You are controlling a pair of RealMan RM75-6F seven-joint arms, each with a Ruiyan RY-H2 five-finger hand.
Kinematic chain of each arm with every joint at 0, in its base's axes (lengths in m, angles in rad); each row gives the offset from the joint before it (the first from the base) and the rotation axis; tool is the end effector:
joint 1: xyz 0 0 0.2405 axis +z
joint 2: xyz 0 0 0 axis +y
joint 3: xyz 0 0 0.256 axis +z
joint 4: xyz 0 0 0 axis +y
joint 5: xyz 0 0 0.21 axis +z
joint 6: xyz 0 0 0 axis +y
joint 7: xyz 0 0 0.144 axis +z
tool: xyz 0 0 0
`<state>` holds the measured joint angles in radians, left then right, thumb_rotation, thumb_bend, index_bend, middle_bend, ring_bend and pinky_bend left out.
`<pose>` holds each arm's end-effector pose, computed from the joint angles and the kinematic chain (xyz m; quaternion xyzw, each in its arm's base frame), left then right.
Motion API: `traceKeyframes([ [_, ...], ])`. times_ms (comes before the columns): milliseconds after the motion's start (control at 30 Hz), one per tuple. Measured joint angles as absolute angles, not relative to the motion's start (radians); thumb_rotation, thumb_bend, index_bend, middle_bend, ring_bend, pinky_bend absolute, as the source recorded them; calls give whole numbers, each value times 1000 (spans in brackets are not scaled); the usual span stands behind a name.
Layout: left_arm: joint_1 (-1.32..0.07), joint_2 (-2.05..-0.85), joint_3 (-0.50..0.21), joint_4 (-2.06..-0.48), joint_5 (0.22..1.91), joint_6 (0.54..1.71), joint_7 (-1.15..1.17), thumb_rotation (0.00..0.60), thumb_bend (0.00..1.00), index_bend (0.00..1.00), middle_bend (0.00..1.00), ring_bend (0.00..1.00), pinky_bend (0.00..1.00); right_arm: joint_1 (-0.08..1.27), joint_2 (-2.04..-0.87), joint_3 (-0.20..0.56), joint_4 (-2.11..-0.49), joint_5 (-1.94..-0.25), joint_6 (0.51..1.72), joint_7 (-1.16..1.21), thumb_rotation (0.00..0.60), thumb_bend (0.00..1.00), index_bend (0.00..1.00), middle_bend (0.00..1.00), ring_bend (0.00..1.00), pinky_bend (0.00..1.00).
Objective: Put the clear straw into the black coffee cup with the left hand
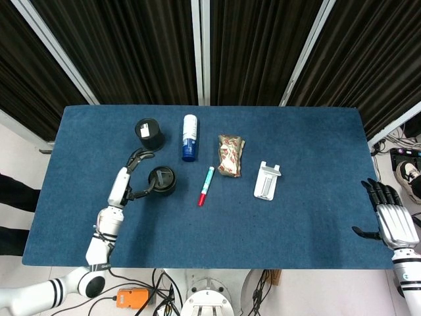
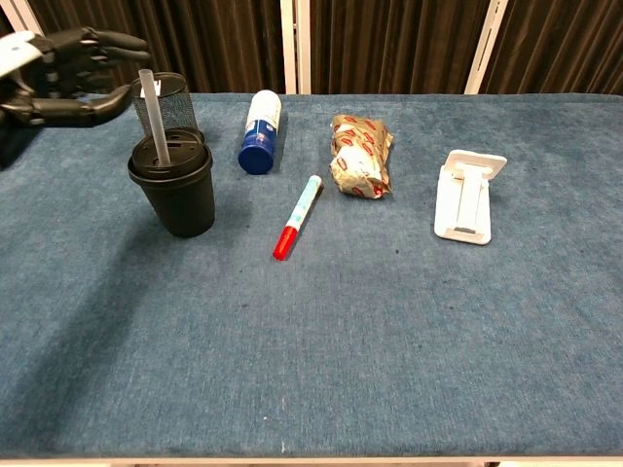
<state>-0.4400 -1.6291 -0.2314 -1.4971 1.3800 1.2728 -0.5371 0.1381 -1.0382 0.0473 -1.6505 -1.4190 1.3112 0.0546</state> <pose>-0.1799 0.2934 0.0113 -0.4255 -0.5943 -0.6333 0.2544 -0.3203 -0.1951 0.1635 0.6052 -0.4446 0.3437 0.5639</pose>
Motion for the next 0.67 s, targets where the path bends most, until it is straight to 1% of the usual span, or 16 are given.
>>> traceKeyframes([
  [200, -380, -1477, -188, -1561, 1380, 1307, -372, 600, 319, 226, 145, 0, 0, 140, -1036, 51, -1646, -1422, 1313, 67, 600, 221, 0, 66, 0, 24],
  [333, -329, -1384, -151, -1582, 1369, 1341, -217, 600, 305, 226, 145, 0, 0, 139, -1036, 52, -1641, -1427, 1318, 77, 600, 221, 0, 66, 0, 24],
  [533, -244, -1309, -91, -1555, 1360, 1429, 61, 600, 223, 223, 145, 0, 0, 131, -1040, 50, -1636, -1447, 1344, 92, 600, 221, 0, 66, 0, 24],
  [667, -161, -1252, -40, -1551, 1365, 1507, 140, 600, 208, 213, 145, 0, 0, 122, -1049, 48, -1629, -1462, 1367, 99, 600, 221, 0, 66, 0, 25],
])
